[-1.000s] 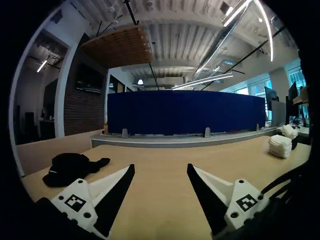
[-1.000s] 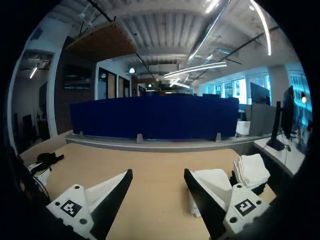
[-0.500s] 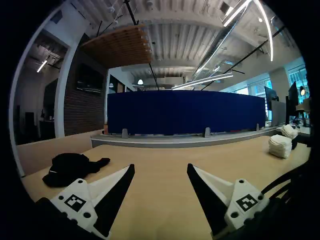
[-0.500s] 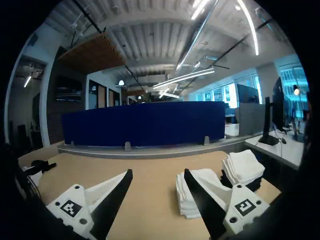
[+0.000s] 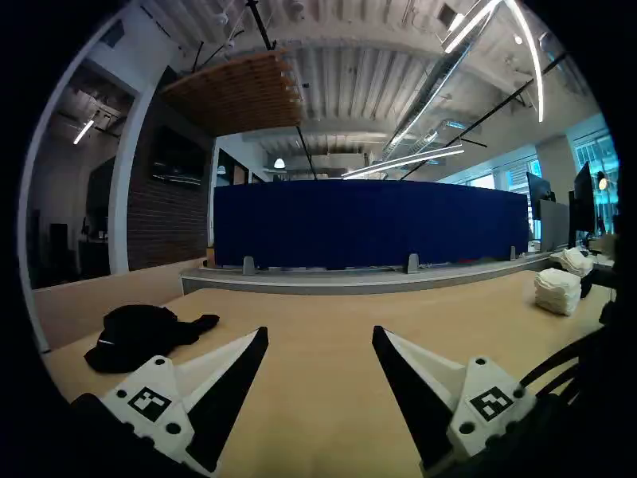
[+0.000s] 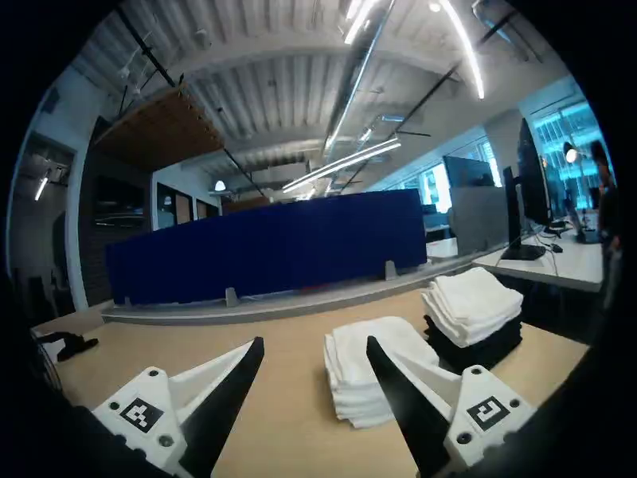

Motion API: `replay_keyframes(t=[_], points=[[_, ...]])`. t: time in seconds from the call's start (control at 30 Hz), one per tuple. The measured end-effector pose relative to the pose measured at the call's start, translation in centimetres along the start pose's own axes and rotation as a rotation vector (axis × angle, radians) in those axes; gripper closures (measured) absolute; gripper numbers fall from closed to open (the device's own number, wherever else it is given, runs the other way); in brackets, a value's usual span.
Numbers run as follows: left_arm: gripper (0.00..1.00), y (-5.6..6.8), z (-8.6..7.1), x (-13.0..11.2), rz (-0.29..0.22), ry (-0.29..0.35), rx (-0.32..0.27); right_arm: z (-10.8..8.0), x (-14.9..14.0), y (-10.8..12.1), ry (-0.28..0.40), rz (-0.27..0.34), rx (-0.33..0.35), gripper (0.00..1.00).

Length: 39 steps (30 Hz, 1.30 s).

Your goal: Fold towel

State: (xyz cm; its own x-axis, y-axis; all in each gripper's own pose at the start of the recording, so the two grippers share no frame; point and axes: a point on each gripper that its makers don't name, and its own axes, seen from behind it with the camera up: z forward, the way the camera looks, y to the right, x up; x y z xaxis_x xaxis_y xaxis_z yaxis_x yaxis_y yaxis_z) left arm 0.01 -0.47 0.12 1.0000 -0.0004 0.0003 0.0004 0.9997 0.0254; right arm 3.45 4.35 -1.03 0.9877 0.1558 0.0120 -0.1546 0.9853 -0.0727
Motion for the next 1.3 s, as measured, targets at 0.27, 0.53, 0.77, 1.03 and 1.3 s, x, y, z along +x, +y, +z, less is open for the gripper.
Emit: replay_keyframes(t=[0.27,0.53,0.77,1.03,1.3], points=[[0.03,-0.1,0.0,0.0,0.0,0.0,0.0,0.7,-0.9,0.5,0.006,0.038,0.003,0.0],[0.03,0.0,0.0,0.1,0.0,0.0,0.0,1.3,-2.1,-0.5,0.003,0.026,0.039,0.0],[0.03,0.0,0.0,0.0,0.0,0.0,0.0,1.0,-2.9,-1.8,-0.002,0.022,0.061,0.0],[0.03,0.0,0.0,0.0,0.0,0.0,0.0,1.0,-3.5,-2.7,-0.01,-0.01,0.071,0.0],[0.03,-0.1,0.1,0.0,0.0,0.0,0.0,1.2,-3.8,-3.3,0.0,-0.055,0.079,0.0]])
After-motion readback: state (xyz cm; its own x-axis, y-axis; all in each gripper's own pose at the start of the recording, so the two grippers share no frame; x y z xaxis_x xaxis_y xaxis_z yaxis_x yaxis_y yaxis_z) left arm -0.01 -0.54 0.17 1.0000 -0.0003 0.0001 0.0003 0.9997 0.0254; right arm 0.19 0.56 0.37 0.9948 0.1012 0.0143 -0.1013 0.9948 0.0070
